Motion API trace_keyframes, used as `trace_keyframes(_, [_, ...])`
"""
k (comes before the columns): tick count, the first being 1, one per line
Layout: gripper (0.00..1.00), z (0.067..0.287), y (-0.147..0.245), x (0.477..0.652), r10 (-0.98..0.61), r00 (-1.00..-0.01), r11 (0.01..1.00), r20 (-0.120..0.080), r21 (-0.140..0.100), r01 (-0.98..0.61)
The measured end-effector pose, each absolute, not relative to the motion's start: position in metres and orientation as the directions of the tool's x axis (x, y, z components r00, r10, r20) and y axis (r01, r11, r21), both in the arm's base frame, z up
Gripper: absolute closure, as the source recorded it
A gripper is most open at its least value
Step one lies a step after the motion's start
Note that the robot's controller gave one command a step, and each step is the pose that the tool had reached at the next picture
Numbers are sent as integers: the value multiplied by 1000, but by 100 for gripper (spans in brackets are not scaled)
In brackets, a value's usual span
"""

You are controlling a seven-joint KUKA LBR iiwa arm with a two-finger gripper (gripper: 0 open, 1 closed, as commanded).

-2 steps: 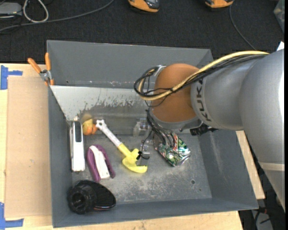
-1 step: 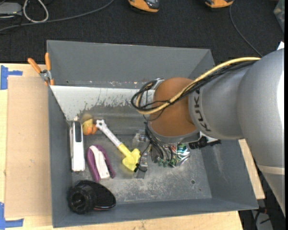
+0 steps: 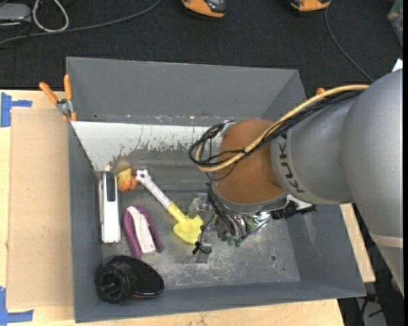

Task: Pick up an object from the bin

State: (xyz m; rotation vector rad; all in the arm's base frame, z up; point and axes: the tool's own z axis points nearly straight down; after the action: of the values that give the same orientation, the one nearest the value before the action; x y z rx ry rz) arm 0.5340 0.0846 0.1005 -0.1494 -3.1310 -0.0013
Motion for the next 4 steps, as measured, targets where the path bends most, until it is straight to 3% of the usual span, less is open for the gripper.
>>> trace_keyframes(1, [0,104,82,532,-65,-998,998,4,1,-65])
trace_keyframes(2, [0,94,51,532,-162,-987,987,6,2,-162])
trace_keyframes(3, [0,103,56,514,-119,-993,993,7,3,-119])
trace_keyframes(4, [0,78,79,521,-103,-995,995,7,2,-103])
